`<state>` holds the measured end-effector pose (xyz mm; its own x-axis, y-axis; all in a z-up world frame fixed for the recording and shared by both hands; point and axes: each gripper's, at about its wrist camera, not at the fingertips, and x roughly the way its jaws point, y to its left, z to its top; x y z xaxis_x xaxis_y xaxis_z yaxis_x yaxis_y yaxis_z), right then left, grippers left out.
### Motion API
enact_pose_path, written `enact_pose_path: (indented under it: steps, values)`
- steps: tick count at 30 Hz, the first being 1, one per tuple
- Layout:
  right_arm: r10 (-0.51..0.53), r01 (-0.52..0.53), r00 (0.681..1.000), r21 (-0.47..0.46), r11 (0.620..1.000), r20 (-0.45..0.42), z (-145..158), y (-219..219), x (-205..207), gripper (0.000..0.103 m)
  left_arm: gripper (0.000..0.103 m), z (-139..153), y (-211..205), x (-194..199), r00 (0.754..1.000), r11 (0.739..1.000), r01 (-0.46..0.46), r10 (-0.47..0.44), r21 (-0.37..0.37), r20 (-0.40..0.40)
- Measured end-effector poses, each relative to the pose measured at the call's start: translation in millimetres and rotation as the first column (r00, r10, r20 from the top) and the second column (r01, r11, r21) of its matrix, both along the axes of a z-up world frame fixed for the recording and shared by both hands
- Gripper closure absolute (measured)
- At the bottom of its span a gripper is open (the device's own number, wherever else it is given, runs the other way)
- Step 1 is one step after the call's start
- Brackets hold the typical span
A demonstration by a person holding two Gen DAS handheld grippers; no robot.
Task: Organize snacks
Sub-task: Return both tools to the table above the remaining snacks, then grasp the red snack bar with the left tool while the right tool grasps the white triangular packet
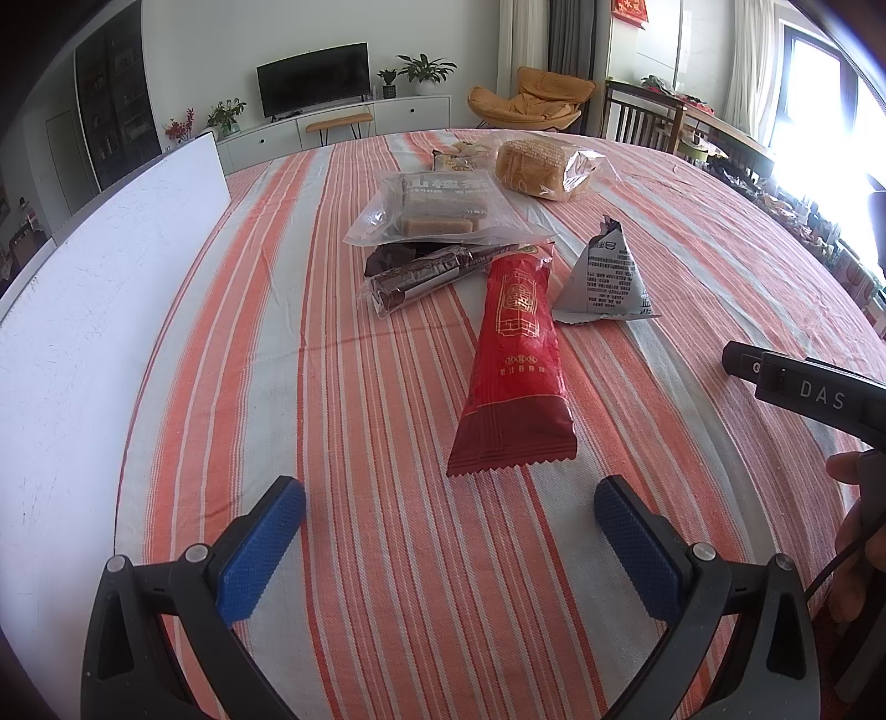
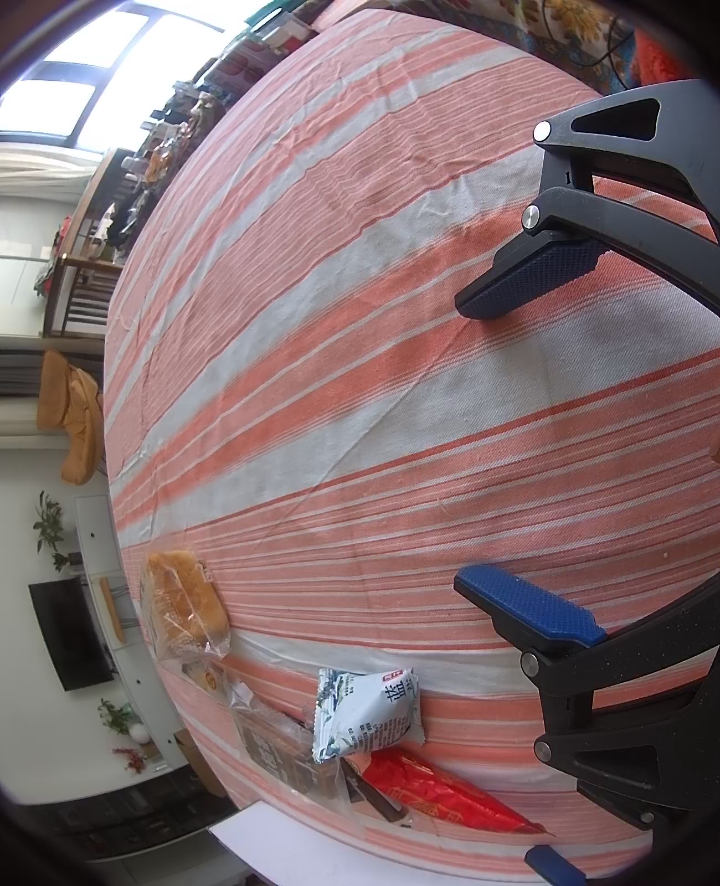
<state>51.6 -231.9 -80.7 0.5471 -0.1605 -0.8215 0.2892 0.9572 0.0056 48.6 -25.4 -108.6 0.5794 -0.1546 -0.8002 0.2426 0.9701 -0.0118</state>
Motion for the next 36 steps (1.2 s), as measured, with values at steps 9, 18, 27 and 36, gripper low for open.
enact_pose_path:
  steps: [9,18,27,36]
  values:
    - [0.002,-0.002,1.0,0.0,1.0,0.0,0.9,-0.5,-0.1,0.01,0.0,4.5,3.4,-0.3,0.994,0.998,0.059,-0.058,0.013,-0.097]
    - [-0.003,0.003,1.0,-0.003,1.0,0.003,3.1,-0.9,0.3,0.01,0.001,34.2,37.6,3.0,0.986,0.985,0.005,-0.033,-0.172,-0.161]
    - [-0.003,0.003,1.0,-0.003,1.0,0.003,2.6,-0.3,0.7,0.01,0.026,30.6,-27.3,73.7,0.973,0.992,0.127,-0.126,-0.007,-0.195]
    - [-0.005,0.005,1.0,0.021,1.0,0.016,3.1,-4.0,1.5,0.01,0.087,24.0,-29.3,78.3,0.972,0.989,0.144,-0.148,-0.036,-0.18]
